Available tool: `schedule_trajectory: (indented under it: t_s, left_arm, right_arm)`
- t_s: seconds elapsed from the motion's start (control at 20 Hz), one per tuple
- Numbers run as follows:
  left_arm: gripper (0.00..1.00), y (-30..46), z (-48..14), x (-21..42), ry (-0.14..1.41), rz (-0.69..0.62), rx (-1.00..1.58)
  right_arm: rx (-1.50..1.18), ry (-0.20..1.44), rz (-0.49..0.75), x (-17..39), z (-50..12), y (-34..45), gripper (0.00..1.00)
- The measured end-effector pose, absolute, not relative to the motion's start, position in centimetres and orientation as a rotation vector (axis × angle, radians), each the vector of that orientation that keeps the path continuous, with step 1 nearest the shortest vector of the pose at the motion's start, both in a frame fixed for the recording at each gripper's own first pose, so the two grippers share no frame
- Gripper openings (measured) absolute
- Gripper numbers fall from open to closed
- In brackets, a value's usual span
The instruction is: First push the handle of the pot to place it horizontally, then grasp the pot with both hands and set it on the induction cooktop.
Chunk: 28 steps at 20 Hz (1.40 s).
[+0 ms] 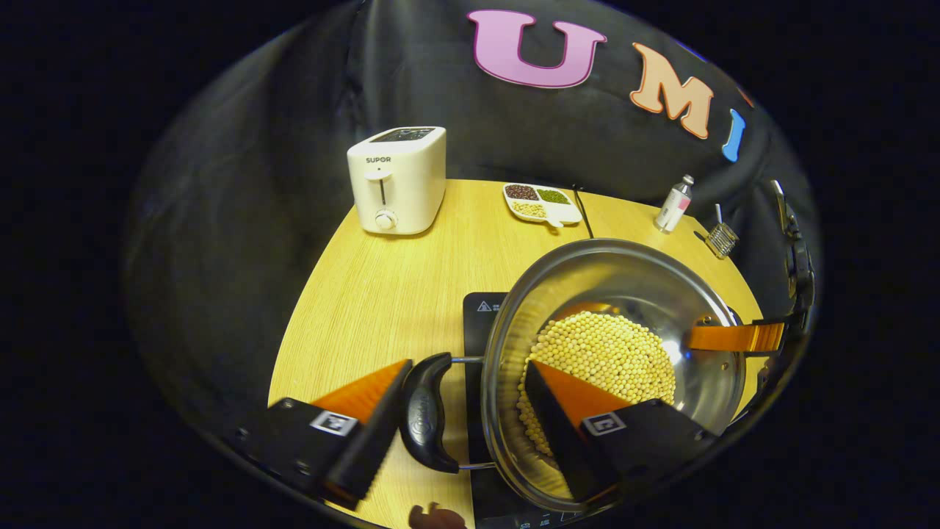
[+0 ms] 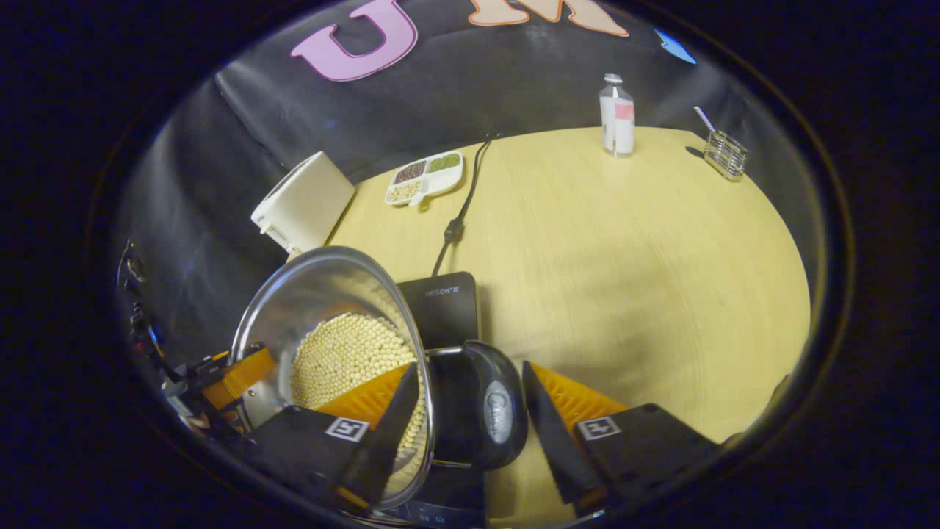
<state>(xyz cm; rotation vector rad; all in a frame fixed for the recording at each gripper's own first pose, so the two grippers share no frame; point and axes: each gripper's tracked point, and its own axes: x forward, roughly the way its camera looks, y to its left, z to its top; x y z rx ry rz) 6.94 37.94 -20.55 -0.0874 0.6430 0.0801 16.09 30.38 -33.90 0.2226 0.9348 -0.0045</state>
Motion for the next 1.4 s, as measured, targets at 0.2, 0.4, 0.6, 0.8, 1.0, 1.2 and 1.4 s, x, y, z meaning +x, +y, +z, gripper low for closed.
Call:
schedule_trajectory:
  t_s: [0.2,0.4,0.6,0.8,1.0,1.2,1.4]
  left_arm:
    - [0.98,38.6,-20.6,7.3,0.643,0.092,0.015]
    - [0.98,38.7,-19.7,7.5,0.610,0.100,0.041]
    - [0.97,38.4,-19.3,7.7,0.595,0.093,0.048]
    - [0.98,38.7,-18.1,7.7,0.558,0.115,0.060]
    - [0.98,39.1,-14.9,7.8,0.476,0.137,0.134]
    - [0.97,38.0,-9.7,7.3,0.359,0.150,0.175]
    - [0.96,33.6,-4.0,6.1,0.207,0.116,0.160]
  right_arm:
    - [0.201,0.924,-0.009,16.2,-33.8,30.0,0.96]
    - [0.200,0.924,0.000,16.1,-33.7,30.1,1.00]
    - [0.214,0.891,0.022,16.5,-32.7,30.6,0.95]
    - [0.221,0.845,0.054,16.8,-31.0,30.8,0.95]
    - [0.252,0.752,0.084,17.3,-27.6,30.8,0.94]
    - [0.274,0.605,0.148,17.5,-21.7,30.3,1.00]
    - [0.250,0.396,0.248,16.6,-14.1,28.7,0.94]
